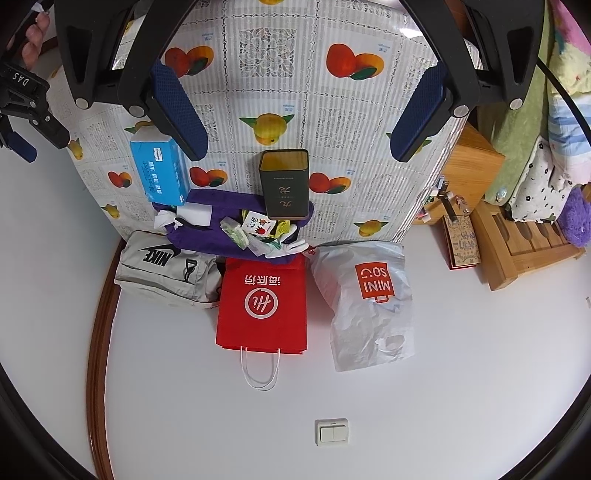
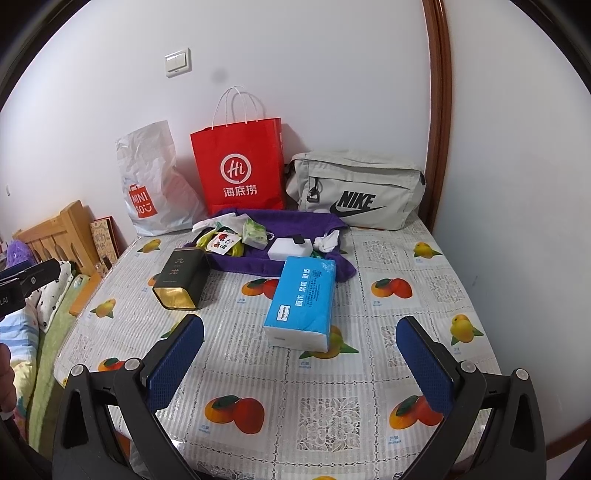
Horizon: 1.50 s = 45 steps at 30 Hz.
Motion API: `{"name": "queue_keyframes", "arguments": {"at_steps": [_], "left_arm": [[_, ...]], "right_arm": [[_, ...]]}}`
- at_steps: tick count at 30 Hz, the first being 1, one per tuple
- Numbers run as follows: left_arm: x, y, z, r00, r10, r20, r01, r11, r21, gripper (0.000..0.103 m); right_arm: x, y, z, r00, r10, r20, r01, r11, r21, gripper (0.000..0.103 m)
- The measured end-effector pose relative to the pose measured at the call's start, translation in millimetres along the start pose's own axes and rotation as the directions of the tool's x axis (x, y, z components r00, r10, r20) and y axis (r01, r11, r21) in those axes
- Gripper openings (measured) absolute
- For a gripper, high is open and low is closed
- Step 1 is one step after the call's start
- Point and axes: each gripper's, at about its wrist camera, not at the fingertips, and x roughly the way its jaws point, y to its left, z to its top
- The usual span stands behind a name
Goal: Organize soft objects
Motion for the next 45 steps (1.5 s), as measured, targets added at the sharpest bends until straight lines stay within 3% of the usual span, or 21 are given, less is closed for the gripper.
{"name": "queue_keyframes", "arguments": {"at_steps": [45], "left_arm": [[-5, 0, 1, 1.0, 0.008, 0.003, -0.008, 1.0, -0.009, 0.1]], "right_arm": [[1, 10, -3, 1.0, 0.002, -0.012, -0.002, 1.0, -0.029, 0.102]]}}
